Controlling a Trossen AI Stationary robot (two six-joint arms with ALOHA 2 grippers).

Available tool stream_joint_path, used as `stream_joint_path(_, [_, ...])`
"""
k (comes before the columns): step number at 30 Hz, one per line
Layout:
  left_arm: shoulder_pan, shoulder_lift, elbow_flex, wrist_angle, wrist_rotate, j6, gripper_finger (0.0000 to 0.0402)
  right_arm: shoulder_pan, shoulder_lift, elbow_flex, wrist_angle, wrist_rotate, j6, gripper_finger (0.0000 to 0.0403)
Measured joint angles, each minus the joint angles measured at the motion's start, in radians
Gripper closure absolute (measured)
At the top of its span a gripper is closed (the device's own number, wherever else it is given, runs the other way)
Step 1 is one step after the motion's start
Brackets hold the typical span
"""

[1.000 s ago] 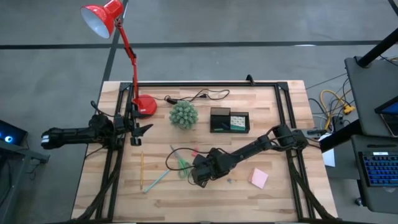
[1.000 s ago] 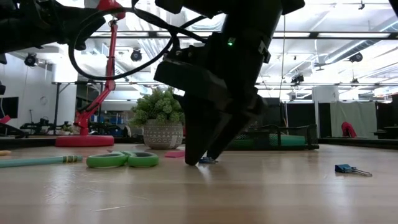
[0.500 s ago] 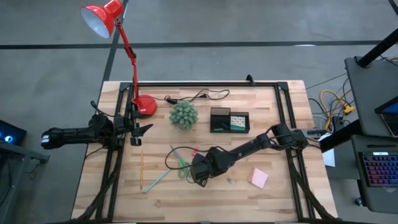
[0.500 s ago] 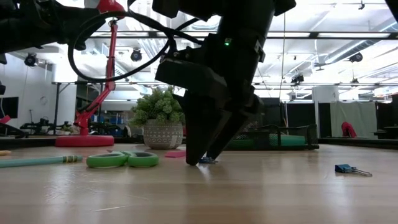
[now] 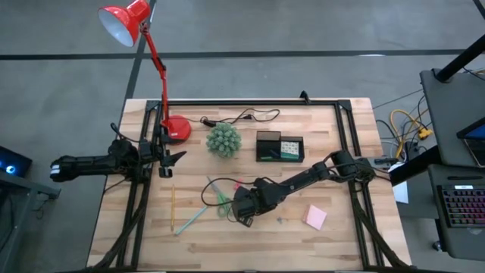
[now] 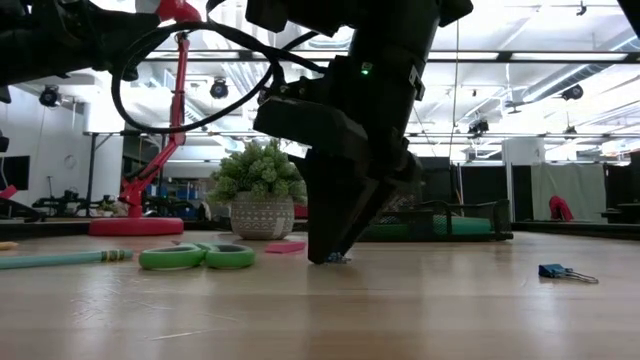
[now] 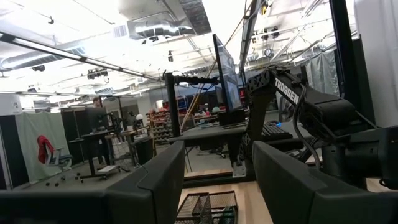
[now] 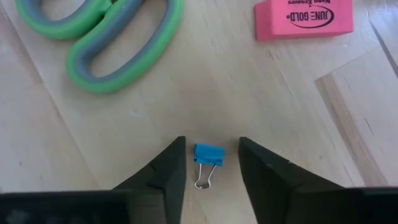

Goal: Pick and place office supplies into organizer
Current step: Put the left blue binder clip into the black desk organizer

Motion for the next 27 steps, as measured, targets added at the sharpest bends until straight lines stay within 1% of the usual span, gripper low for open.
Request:
stream_joint_path(8, [0.0,0.0,0.0,0.0,0.0,0.0,0.0226,0.0,0.0,0.0,-0.002,0.0,-0.004,0.0332])
stream_joint_path(12, [0.0,0.0,0.0,0.0,0.0,0.0,0.0226,0.0,0.0,-0.001,-0.004,0.0,-0.004,0.0351])
stream_joint_path(27, [0.0,0.0,0.0,0.0,0.0,0.0,0.0226,-0.002,-0.049,-0.007,-0.03,-0.003,-0.053,0.0356])
